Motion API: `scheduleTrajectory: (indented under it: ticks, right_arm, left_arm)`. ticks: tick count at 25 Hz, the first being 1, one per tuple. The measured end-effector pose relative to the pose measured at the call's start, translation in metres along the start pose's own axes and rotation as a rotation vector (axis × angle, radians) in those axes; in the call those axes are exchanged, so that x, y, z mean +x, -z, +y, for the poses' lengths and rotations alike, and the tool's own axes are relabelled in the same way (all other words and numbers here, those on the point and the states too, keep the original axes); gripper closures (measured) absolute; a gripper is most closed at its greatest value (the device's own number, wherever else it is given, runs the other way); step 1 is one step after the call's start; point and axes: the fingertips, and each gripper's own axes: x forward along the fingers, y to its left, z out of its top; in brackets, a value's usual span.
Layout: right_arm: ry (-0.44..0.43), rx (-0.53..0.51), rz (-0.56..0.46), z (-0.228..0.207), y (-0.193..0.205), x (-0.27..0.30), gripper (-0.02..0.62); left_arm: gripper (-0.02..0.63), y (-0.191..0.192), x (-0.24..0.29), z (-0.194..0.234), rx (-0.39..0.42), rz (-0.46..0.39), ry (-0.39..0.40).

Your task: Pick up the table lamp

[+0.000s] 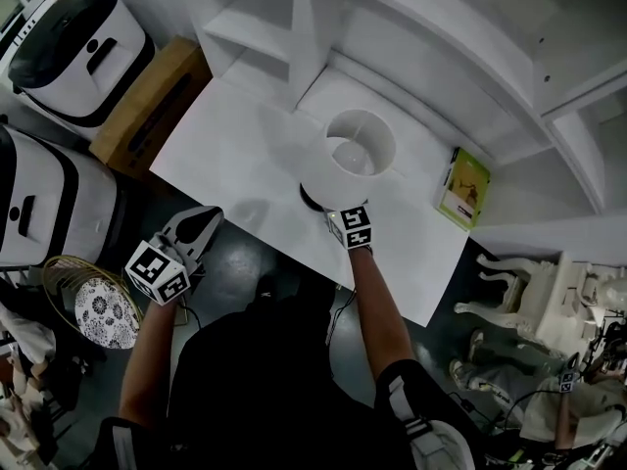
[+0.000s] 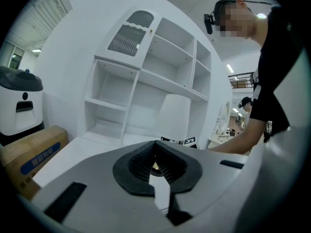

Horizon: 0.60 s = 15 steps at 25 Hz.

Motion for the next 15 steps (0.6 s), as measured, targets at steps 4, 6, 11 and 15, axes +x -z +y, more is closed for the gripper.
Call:
scheduleTrajectory:
  ticks: [4, 6, 11, 15]
  right_arm:
    - [0.003, -0.004, -0.001, -0.003, 0.001, 0.009, 0.296]
    - [0.013, -0.013, 0.003, -0.005, 0.0, 0.011, 0.328]
    - [0.022, -0.036, 0.008, -0.006, 0.001, 0.013, 0.434]
    - [0.037, -0.046, -0.012, -0.005, 0.0, 0.013, 0.469]
  left_arm:
    - [0.595, 0.002, -0.002, 0.003, -0.004, 0.005, -0.012]
    - [0.595, 0.003, -0.004, 0.006, -0.008, 0.009, -0.018]
    - [0.595, 0.007, -0.005, 0.011, -0.016, 0.019, -0.031]
    - [0.595, 0.01, -0.006, 0.012, -0.014, 0.028, -0.031]
